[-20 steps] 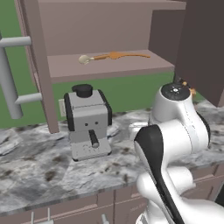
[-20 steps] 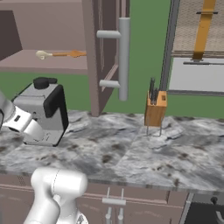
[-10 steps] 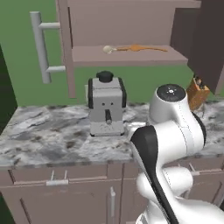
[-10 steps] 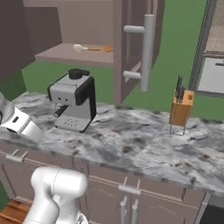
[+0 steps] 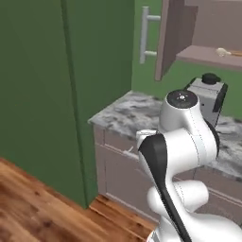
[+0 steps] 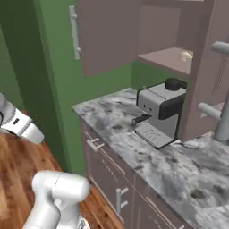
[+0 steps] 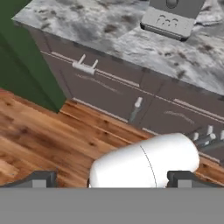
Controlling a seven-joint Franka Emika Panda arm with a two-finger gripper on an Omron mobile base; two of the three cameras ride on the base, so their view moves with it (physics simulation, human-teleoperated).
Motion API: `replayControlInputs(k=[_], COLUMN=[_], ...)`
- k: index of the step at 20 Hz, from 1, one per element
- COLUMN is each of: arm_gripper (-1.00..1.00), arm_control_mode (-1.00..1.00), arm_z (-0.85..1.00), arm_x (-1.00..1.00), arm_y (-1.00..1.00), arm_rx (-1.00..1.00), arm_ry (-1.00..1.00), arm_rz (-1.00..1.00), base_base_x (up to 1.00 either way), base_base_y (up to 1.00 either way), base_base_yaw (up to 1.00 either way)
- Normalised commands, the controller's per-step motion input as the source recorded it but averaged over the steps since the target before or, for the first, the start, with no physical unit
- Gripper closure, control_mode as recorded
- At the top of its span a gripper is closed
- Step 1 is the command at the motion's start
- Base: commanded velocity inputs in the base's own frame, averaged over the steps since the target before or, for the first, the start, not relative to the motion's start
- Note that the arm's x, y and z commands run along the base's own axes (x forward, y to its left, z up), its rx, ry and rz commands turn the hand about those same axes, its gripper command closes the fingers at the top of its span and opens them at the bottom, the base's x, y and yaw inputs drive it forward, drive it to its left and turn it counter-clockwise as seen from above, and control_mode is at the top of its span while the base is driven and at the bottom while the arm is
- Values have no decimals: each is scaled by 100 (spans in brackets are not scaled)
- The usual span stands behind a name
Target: Organize the utensils by type. Pick up the wooden spoons from the counter and place them in the open cabinet. Then pick up the metallic utensils from the counter and place them in the open drawer.
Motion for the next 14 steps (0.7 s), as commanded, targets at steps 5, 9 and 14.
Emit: replayControlInputs(k=[5,9,14], arm_gripper=[-100,-100,-100], arm_control_mode=[100,100,100], arm_z=[0,0,0], arm_x=[0,0,0], arm_y=[0,0,0], arm_rx=[0,0,0], arm_ry=[0,0,0], arm_rz=[0,0,0], base_base_x=[-9,-22,-3], base_base_y=[0,24,94], base_base_yaw=[100,96,20])
